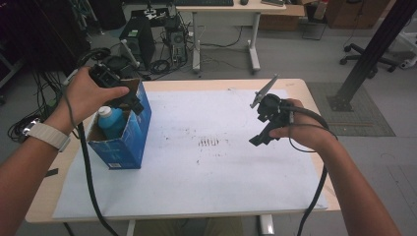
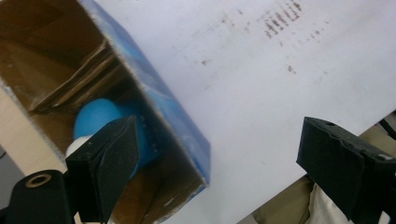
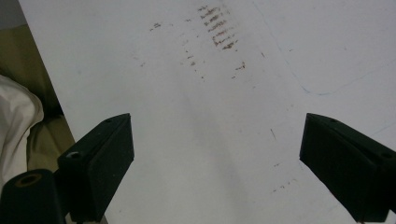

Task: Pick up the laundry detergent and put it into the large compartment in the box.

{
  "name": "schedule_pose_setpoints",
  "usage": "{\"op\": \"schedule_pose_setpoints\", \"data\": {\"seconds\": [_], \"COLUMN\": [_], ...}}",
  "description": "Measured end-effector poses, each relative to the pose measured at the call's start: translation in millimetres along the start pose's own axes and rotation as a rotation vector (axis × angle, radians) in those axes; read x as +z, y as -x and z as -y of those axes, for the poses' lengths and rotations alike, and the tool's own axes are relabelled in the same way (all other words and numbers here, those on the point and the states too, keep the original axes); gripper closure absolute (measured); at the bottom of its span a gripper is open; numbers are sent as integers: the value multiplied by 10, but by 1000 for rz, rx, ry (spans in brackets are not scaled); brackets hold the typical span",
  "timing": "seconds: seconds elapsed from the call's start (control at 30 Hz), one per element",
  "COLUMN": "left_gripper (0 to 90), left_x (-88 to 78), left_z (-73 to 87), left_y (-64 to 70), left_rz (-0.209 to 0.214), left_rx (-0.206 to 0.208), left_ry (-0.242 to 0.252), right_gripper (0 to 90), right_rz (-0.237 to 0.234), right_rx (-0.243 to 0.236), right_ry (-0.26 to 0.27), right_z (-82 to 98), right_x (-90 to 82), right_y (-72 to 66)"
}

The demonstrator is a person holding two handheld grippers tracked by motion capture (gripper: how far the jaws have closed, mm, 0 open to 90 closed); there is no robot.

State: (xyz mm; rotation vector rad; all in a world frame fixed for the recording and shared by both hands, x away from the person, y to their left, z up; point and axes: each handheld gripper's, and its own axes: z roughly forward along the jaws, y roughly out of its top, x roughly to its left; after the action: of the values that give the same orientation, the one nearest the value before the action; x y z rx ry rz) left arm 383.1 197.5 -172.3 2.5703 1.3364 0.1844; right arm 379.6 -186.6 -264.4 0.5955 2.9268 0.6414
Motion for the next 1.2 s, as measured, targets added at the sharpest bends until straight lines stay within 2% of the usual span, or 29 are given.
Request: {"op": "schedule_pose_setpoints", "data": {"seconds": [0.6, 0.73, 1.2], "left_gripper": [131, 131, 132], "left_x": [-27, -24, 12], "left_z": [-33, -52, -71], "left_y": [203, 265, 365], "left_rz": [42, 71, 122], "left_rx": [71, 103, 150], "left_ry": [-30, -55, -119], "right_gripper": [101, 101, 101], "right_rz": [-2, -2, 0], "right_rx": [0, -3, 1], "right_ry": [0, 0, 0], "right_z": [-1, -7, -2], "right_x": [13, 13, 14], "right_y": [-9, -5, -1]}}
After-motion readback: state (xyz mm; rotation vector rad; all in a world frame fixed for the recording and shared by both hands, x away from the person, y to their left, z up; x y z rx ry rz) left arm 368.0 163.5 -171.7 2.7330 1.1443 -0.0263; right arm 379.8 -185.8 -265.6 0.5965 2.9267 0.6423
